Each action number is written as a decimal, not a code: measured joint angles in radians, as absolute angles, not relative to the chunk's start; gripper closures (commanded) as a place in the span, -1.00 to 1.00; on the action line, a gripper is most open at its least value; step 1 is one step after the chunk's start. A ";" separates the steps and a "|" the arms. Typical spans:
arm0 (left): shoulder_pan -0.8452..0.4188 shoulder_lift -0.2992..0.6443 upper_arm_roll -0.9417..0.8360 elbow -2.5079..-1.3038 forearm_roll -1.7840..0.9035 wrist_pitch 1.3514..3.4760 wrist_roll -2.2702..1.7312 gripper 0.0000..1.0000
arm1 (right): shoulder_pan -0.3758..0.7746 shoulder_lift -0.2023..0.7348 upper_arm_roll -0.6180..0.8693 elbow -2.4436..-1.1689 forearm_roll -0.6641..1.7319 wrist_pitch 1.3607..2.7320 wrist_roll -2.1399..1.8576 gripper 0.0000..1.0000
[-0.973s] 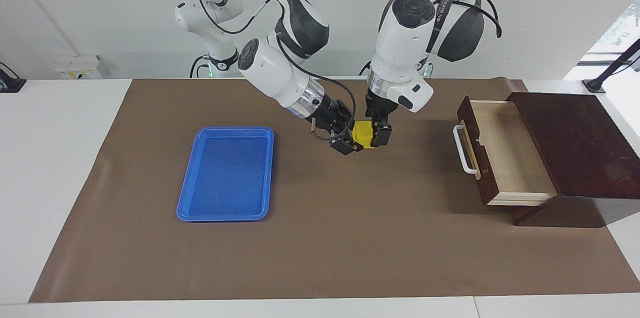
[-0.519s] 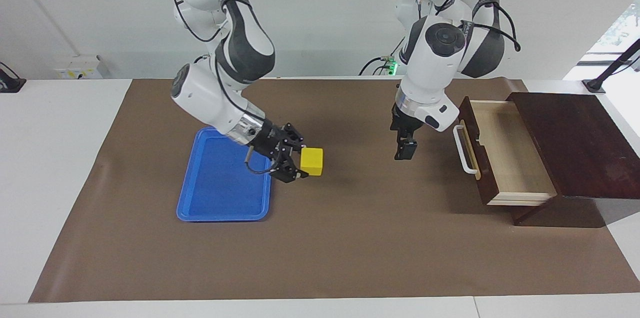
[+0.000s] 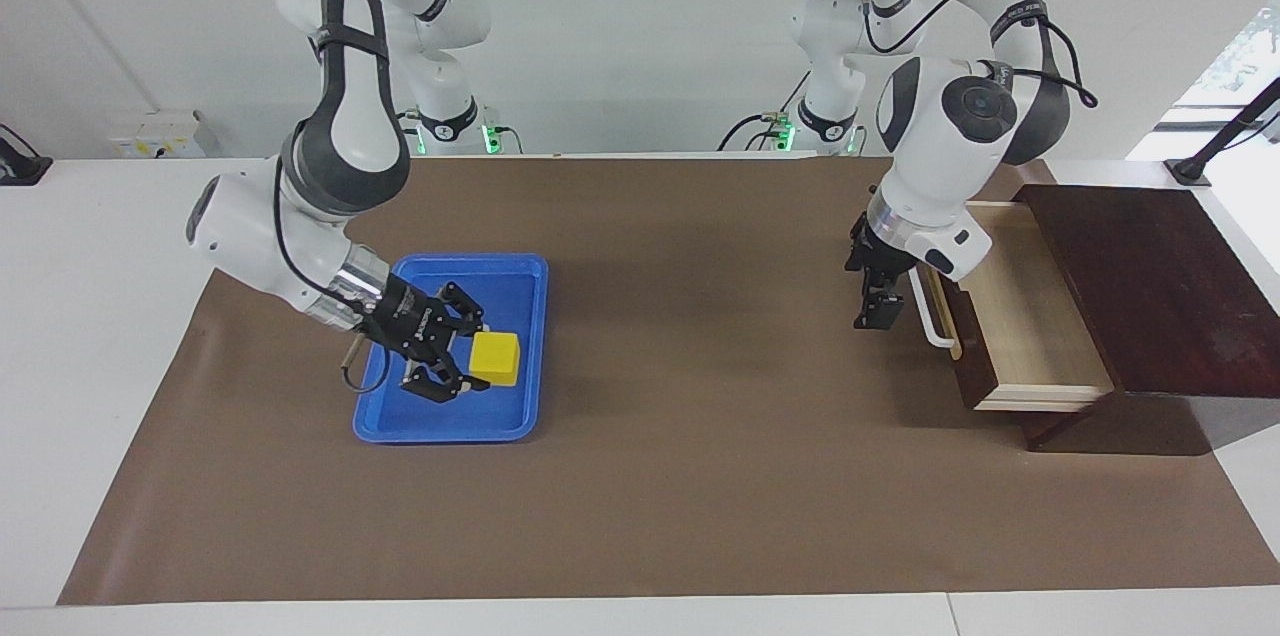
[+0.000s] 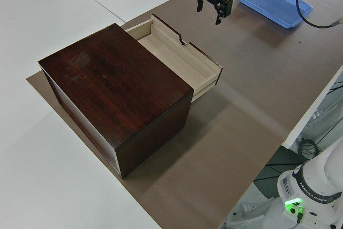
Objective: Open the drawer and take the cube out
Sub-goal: 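Carry the cube with the right gripper while the left gripper withdraws, then lower the cube into the blue tray and open the right gripper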
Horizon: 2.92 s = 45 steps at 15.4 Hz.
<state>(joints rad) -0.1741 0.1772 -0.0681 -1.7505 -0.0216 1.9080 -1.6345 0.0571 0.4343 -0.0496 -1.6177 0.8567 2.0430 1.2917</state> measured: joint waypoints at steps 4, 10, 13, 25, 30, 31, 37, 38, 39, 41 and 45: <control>-0.111 0.172 -0.067 -1.774 -0.017 1.934 -1.560 -1.00 | 0.054 0.512 -0.049 -1.634 0.857 2.059 1.172 1.00; -0.029 0.144 -0.067 -1.857 0.024 2.016 -1.444 -1.00 | 0.055 0.524 -0.049 -1.692 0.857 2.085 1.105 1.00; 0.010 0.137 -0.070 -1.860 0.045 2.023 -1.397 -1.00 | 0.047 0.507 -0.049 -1.725 0.857 2.077 1.087 1.00; 0.187 0.134 -0.074 -1.863 0.092 2.073 -1.178 -1.00 | -0.037 0.295 -0.051 -2.087 0.877 2.120 0.848 1.00; 0.193 0.132 -0.080 -1.864 0.092 2.074 -1.175 -1.00 | -0.012 0.292 -0.043 -2.148 0.965 2.220 0.809 1.00; 0.193 0.132 -0.081 -1.865 0.092 2.074 -1.175 -1.00 | -0.003 0.292 -0.042 -2.150 0.966 2.224 0.809 1.00; 0.148 0.131 -0.091 -1.866 0.107 2.061 -1.142 -1.00 | 0.016 0.283 -0.041 -2.170 0.966 2.244 0.808 1.00; 0.124 0.126 -0.092 -1.865 0.108 2.057 -1.132 -1.00 | 0.016 0.281 -0.041 -2.172 0.966 2.246 0.808 1.00; 0.100 0.115 -0.093 -1.865 0.109 2.050 -1.116 -1.00 | 0.018 0.280 -0.041 -2.174 0.966 2.250 0.808 1.00; 0.071 0.081 -0.097 -1.863 0.111 2.023 -1.056 -1.00 | 0.020 0.277 -0.041 -2.177 0.966 2.256 0.808 0.16; 0.065 0.015 -0.102 -1.846 0.111 1.953 -0.865 -1.00 | 0.024 0.274 -0.040 -2.184 0.967 2.277 0.798 -1.00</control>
